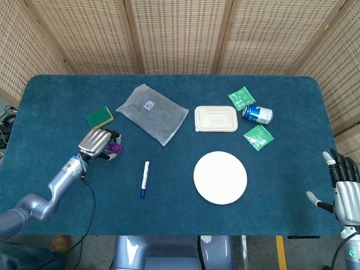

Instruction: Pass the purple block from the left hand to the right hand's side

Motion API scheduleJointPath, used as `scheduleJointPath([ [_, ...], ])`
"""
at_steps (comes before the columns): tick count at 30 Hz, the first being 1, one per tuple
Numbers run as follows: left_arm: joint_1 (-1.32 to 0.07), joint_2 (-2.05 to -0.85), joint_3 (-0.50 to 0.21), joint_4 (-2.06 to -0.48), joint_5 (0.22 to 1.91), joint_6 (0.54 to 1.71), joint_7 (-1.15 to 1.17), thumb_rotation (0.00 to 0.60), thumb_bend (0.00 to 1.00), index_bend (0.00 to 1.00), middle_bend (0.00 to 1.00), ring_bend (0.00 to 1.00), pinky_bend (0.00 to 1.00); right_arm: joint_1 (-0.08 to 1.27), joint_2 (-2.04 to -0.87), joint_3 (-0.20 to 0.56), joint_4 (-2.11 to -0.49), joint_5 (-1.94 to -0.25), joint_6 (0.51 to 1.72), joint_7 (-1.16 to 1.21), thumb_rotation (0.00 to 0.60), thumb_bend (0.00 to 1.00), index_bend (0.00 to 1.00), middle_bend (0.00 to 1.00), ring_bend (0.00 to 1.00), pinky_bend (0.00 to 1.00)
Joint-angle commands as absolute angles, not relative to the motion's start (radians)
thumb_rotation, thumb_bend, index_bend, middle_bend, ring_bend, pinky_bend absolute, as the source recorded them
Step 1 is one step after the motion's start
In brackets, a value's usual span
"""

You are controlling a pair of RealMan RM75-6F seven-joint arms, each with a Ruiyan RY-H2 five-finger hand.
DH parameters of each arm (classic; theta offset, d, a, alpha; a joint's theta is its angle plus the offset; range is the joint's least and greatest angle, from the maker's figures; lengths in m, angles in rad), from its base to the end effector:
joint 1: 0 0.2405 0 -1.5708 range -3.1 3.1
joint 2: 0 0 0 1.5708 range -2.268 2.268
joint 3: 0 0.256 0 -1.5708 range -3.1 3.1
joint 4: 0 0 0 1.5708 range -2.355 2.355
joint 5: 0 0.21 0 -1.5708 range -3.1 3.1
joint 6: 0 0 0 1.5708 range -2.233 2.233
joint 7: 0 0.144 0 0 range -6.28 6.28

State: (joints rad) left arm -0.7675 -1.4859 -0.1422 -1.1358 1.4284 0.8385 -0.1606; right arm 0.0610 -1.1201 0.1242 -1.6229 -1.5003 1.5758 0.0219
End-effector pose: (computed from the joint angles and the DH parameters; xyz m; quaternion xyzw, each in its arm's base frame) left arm -0.2019 0.3941 0.0216 -0.7588 -0.3651 -0.3646 0.3975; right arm -0.3017 -0.1872 0.1805 0.5498 -0.3552 0.4426 0.6130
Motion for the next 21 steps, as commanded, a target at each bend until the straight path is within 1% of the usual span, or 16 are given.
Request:
scheduleJointPath([
  [1, -0.837, -1.477, -0.197, -1.227, 1.367, 0.782, -0.053, 0.600, 0.33, 0.54, 0.47, 0.45, 0.46, 0.061, -1.119, 0.127, -1.621, -1.494, 1.573, 0.026, 0.600, 0.00, 0.06, 0.00, 0.00, 0.00],
  [3, -0.873, -1.498, -0.218, -1.246, 1.327, 0.749, 0.014, 0.600, 0.33, 0.54, 0.47, 0.45, 0.46, 0.061, -1.117, 0.129, -1.620, -1.488, 1.571, 0.028, 0.600, 0.00, 0.06, 0.00, 0.00, 0.00],
  [6, -0.943, -1.561, -0.246, -1.242, 1.254, 0.689, 0.121, 0.600, 0.33, 0.54, 0.47, 0.45, 0.46, 0.062, -1.114, 0.133, -1.618, -1.476, 1.564, 0.036, 0.600, 0.00, 0.06, 0.00, 0.00, 0.00],
  [11, -1.026, -1.674, -0.254, -1.179, 1.113, 0.632, 0.280, 0.600, 0.33, 0.54, 0.47, 0.45, 0.46, 0.061, -1.110, 0.138, -1.613, -1.459, 1.556, 0.049, 0.600, 0.00, 0.06, 0.00, 0.00, 0.00],
  [14, -1.060, -1.734, -0.259, -1.128, 1.022, 0.616, 0.337, 0.600, 0.33, 0.54, 0.47, 0.45, 0.45, 0.059, -1.107, 0.139, -1.606, -1.449, 1.551, 0.060, 0.600, 0.00, 0.06, 0.00, 0.00, 0.00],
  [18, -1.087, -1.777, -0.263, -1.093, 0.930, 0.591, 0.360, 0.600, 0.33, 0.53, 0.47, 0.45, 0.45, 0.058, -1.103, 0.143, -1.600, -1.439, 1.547, 0.072, 0.600, 0.00, 0.06, 0.00, 0.00, 0.00],
  [21, -1.109, -1.809, -0.261, -1.058, 0.877, 0.596, 0.386, 0.600, 0.35, 0.52, 0.46, 0.44, 0.44, 0.057, -1.100, 0.145, -1.598, -1.435, 1.546, 0.080, 0.600, 0.00, 0.06, 0.00, 0.00, 0.00],
])
